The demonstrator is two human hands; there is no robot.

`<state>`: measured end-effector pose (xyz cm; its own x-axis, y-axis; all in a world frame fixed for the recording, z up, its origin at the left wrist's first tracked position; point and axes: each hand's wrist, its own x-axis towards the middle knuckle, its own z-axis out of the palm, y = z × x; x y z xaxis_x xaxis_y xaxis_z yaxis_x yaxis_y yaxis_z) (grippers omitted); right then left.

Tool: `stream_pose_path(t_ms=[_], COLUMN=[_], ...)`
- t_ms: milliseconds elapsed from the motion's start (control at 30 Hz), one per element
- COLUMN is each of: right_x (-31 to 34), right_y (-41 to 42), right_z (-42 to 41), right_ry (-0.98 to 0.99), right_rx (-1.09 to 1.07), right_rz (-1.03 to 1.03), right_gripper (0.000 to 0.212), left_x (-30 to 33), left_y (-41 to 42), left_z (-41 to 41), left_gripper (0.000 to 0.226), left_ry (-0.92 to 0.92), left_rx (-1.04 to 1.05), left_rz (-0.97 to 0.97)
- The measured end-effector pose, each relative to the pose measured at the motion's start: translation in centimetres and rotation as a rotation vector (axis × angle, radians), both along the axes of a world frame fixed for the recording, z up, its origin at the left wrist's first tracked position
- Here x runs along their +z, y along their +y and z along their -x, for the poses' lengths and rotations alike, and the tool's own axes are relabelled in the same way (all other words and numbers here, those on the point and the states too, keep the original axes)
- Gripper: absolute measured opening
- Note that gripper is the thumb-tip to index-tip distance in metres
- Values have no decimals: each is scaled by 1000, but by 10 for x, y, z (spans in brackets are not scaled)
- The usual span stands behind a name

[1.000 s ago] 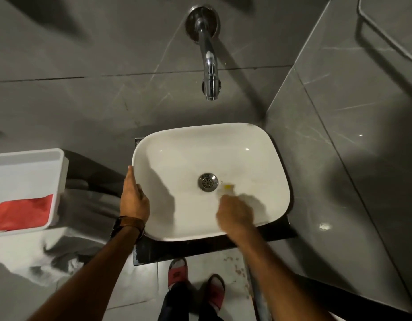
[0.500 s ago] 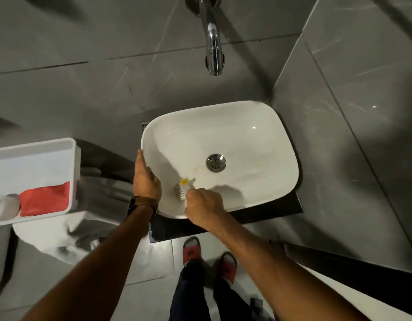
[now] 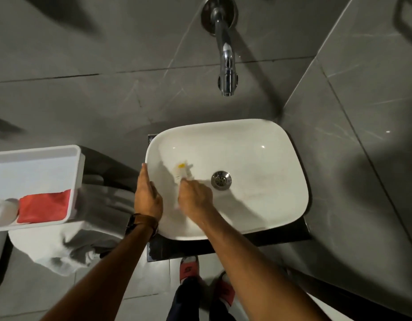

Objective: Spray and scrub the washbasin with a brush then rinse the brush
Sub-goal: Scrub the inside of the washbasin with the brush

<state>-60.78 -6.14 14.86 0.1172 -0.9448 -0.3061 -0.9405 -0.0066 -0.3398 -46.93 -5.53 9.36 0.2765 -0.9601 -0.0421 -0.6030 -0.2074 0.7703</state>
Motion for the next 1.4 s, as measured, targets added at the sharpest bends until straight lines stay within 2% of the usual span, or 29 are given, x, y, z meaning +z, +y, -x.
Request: stream_pose_path(t_ms=[67, 100, 167, 233, 300, 367, 433, 500, 567, 667, 733, 800, 900, 967, 1033, 1100, 1200, 1300, 1400], right_x=[1, 2, 0, 1, 5, 15, 17, 13, 14, 5, 3, 2, 3, -2, -6, -6, 1, 6, -3], right_y=[-19, -23, -19, 6, 34, 47, 32, -8, -40, -32, 3, 38, 49, 20, -12, -14, 27, 63, 38], right_z=[32, 56, 97, 114, 89, 35, -9, -16, 21, 107, 141, 125, 56, 34, 47, 74, 95, 51, -3], right_ry=[168, 234, 228, 272, 259, 105, -18, 6, 171, 339, 358, 316, 155, 152, 234, 319, 331, 189, 63], right_rx=[-161, -268, -386, -322, -152, 0, 75, 62, -74, -271, -270, -163, 18, 22, -33, -91, -116, 20, 124], right_rz=[59, 0, -133, -271, -316, -362, -267, -133, 22, -127, -240, -277, -289, -158, -97, -140, -227, -301, -175], right_gripper=[26, 24, 22, 28, 33, 28, 24, 23, 19, 22, 27, 31, 27, 29, 31, 32, 26, 23, 24], left_x=[-3, -5, -7, -7, -6, -6, -5, -7, -8, -9, -7, -5, -2, -2, -2, -3, -2, -3, -3], left_y=[1, 1, 0, -2, -2, -1, -1, -2, -2, -2, -2, -1, -1, -1, 0, -1, -1, -1, 0], left_z=[-3, -3, -3, -1, -2, -3, -2, -2, -3, -3, -2, -1, 0, 0, 0, 0, 0, -1, 0], left_gripper=[59, 60, 60, 60, 60, 60, 60, 60, 59, 59, 60, 61, 60, 59, 59, 59, 60, 60, 61], left_ry=[-11, -8, 0, -2, -14, -18, -9, -5, -16, -4, 1, 6, 6, 3, 3, 12, 26, 15, 2], left_rx=[-4, -4, 3, 11, 18, 15, 13, 12, 10, 19, 25, 29, 24, 26, 22, 25, 32, 39, 33], left_rz=[13, 13, 3, 8, 11, 5, -10, -8, 4, -13, -19, -29, -37, -39, -34, -38, -46, -54, -56])
